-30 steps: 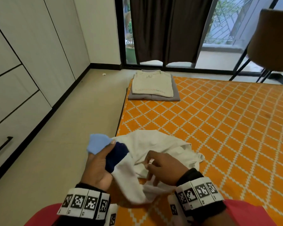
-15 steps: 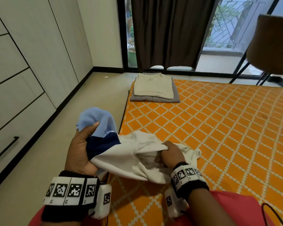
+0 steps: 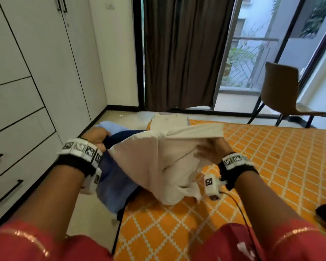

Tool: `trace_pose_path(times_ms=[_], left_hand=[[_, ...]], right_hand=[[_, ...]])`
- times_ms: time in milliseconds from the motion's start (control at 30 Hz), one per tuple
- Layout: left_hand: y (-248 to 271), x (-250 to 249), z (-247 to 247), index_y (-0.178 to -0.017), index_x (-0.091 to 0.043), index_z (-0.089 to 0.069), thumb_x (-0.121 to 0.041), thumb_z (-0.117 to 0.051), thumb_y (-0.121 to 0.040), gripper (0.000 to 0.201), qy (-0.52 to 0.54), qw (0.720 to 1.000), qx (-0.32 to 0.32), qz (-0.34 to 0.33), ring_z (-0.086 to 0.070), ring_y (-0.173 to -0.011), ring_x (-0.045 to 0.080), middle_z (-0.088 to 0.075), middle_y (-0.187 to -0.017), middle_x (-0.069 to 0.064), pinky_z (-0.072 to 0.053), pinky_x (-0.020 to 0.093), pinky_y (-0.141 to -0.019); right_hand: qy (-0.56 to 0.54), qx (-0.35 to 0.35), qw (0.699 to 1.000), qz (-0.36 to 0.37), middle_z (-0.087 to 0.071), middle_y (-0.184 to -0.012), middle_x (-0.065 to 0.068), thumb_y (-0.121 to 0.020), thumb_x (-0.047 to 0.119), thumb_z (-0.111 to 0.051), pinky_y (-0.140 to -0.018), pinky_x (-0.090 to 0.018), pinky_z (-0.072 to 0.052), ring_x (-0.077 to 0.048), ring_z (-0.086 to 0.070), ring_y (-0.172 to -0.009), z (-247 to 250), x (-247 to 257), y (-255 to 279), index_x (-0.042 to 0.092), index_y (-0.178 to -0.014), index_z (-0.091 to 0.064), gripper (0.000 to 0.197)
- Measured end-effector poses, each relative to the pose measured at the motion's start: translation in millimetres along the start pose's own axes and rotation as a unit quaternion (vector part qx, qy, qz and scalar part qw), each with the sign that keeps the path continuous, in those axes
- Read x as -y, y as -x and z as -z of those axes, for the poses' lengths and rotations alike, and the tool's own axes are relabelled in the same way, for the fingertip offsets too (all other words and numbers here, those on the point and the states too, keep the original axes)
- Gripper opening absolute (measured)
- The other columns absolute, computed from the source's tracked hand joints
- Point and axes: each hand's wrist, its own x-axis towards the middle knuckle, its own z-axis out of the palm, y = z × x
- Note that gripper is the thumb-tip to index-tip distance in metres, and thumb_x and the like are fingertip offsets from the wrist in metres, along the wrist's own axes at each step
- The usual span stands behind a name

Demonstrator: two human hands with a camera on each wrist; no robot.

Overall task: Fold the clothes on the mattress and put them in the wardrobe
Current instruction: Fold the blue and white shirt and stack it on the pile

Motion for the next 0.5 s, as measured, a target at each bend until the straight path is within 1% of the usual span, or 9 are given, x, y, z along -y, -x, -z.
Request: trace_pose_path(times_ms=[67,133,200,267,300,367,433,467,500], left_hand=[[-3,-42,-14,-0.098,-0.002,-0.057,0.013,-0.038,-0.092,0.026,0.007,0.999,-0.01,-0.043,-0.068,-0.076,0.013,-0.069,-0.081,0.01,-0.056,0.023,-0.06],[3,-81,-28,-0.119,0.0,-0.057,0.004,-0.049,-0.088,0.032,0.021,0.989,-0.004,-0.147,-0.071,-0.092,0.015,-0.071,-0.11,0.015,-0.058,0.031,-0.081],[14,-98,-35,-0.139,-0.006,-0.046,-0.003,-0.051,-0.093,0.047,0.035,0.978,0.04,-0.204,-0.064,-0.113,0.025,-0.059,-0.133,0.015,-0.057,0.038,-0.088],[32,-98,-40,-0.141,-0.006,-0.044,-0.001,-0.044,-0.1,0.042,0.016,0.979,0.082,-0.187,-0.065,-0.11,0.019,-0.06,-0.13,0.01,-0.058,0.026,-0.078],[38,-90,-46,-0.136,-0.004,-0.046,0.0,-0.042,-0.101,0.036,-0.01,0.98,0.095,-0.174,-0.068,-0.099,0.009,-0.062,-0.122,0.006,-0.056,0.019,-0.07],[43,-47,-49,-0.126,-0.009,-0.051,0.001,-0.042,-0.101,0.028,-0.102,0.982,0.062,-0.148,-0.065,-0.08,0.0,-0.06,-0.11,0.0,-0.052,0.017,-0.064],[36,15,-47,-0.108,-0.009,-0.06,-0.006,-0.048,-0.1,0.015,-0.166,0.983,0.031,-0.067,-0.065,-0.082,0.02,-0.062,-0.108,0.008,-0.055,0.039,-0.071],[32,50,-46,-0.101,-0.008,-0.063,-0.015,-0.056,-0.096,0.011,-0.212,0.977,0.022,-0.022,-0.065,-0.085,0.03,-0.066,-0.106,0.015,-0.056,0.047,-0.075],[26,83,-46,-0.101,-0.004,-0.066,-0.023,-0.064,-0.088,0.023,-0.252,0.967,0.028,0.014,-0.066,-0.09,0.032,-0.068,-0.104,0.02,-0.054,0.051,-0.078]], right_hand=[[0.082,-0.054,0.988,0.12,-0.053,-0.09,-0.01,-0.072,0.049,-0.058,-0.067,-0.045,-0.052,-0.027,-0.054,-0.087,21,44,-23,0.022,-0.101,-0.058,0.039],[0.153,-0.103,0.952,0.244,-0.053,-0.11,-0.009,-0.069,0.059,-0.05,-0.076,-0.041,-0.048,-0.026,-0.053,-0.101,47,84,-31,0.033,-0.116,-0.052,0.054],[0.193,-0.143,0.9,0.364,-0.054,-0.111,-0.006,-0.082,0.049,-0.047,-0.085,-0.033,-0.045,-0.018,-0.054,-0.099,57,117,7,0.03,-0.126,-0.047,0.047],[0.235,-0.153,0.855,0.437,-0.056,-0.107,-0.007,-0.093,0.026,-0.052,-0.085,-0.013,-0.043,-0.003,-0.054,-0.095,84,127,32,0.013,-0.125,-0.052,0.035],[0.279,-0.166,0.834,0.447,-0.058,-0.112,-0.011,-0.093,0.021,-0.052,-0.085,-0.009,-0.042,-0.004,-0.054,-0.099,106,120,40,0.006,-0.125,-0.055,0.035],[0.386,-0.213,0.793,0.422,-0.059,-0.122,-0.026,-0.089,0.03,-0.046,-0.093,-0.03,-0.047,-0.032,-0.057,-0.11,153,84,49,-0.001,-0.121,-0.062,0.047],[0.487,-0.253,0.76,0.349,-0.063,-0.112,-0.035,-0.082,0.039,-0.041,-0.086,-0.055,-0.048,-0.053,-0.06,-0.1,202,31,51,-0.009,-0.11,-0.067,0.061],[0.525,-0.252,0.764,0.278,-0.063,-0.108,-0.037,-0.082,0.04,-0.044,-0.084,-0.058,-0.048,-0.055,-0.061,-0.097,221,2,53,-0.012,-0.105,-0.068,0.062],[0.552,-0.227,0.779,0.192,-0.063,-0.111,-0.037,-0.085,0.035,-0.052,-0.086,-0.056,-0.047,-0.054,-0.06,-0.101,233,-26,60,-0.012,-0.107,-0.067,0.054]])
